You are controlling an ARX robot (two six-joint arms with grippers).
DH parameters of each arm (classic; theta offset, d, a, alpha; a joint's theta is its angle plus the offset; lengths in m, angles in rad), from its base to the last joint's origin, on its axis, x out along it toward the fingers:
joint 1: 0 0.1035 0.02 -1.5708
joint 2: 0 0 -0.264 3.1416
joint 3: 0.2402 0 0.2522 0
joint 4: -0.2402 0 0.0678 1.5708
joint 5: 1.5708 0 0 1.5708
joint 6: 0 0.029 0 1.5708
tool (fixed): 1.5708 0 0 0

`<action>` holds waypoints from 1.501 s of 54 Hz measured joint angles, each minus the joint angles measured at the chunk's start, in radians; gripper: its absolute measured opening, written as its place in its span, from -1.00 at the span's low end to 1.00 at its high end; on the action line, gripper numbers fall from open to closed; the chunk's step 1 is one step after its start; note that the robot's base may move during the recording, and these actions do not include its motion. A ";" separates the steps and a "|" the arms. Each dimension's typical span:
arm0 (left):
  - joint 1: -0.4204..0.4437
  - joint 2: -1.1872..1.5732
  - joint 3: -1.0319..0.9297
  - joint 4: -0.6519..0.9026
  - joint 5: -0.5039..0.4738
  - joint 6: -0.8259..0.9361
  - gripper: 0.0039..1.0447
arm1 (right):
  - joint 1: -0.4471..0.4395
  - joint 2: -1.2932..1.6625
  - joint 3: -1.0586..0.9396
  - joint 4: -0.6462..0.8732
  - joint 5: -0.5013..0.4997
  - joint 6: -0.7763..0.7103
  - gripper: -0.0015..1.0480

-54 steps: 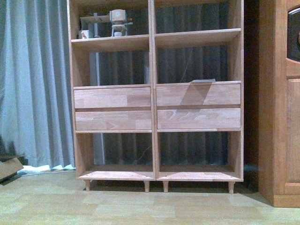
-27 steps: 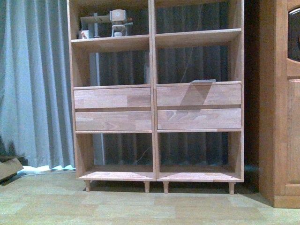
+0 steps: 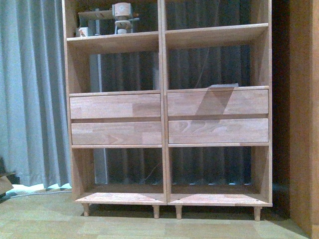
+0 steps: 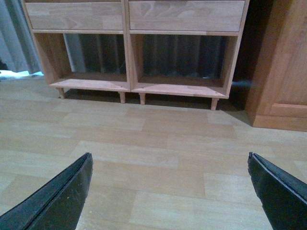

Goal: Organize books on shelf

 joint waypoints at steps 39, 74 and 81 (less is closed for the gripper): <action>0.000 0.000 0.000 0.000 0.000 0.000 0.86 | 0.000 0.000 0.000 0.000 0.000 0.000 0.86; 0.000 0.000 0.000 0.000 0.000 0.000 0.86 | 0.000 0.000 0.000 0.000 0.001 0.000 0.86; 0.000 0.000 0.000 0.000 0.000 0.000 0.86 | 0.000 0.000 0.000 0.000 0.000 0.000 0.86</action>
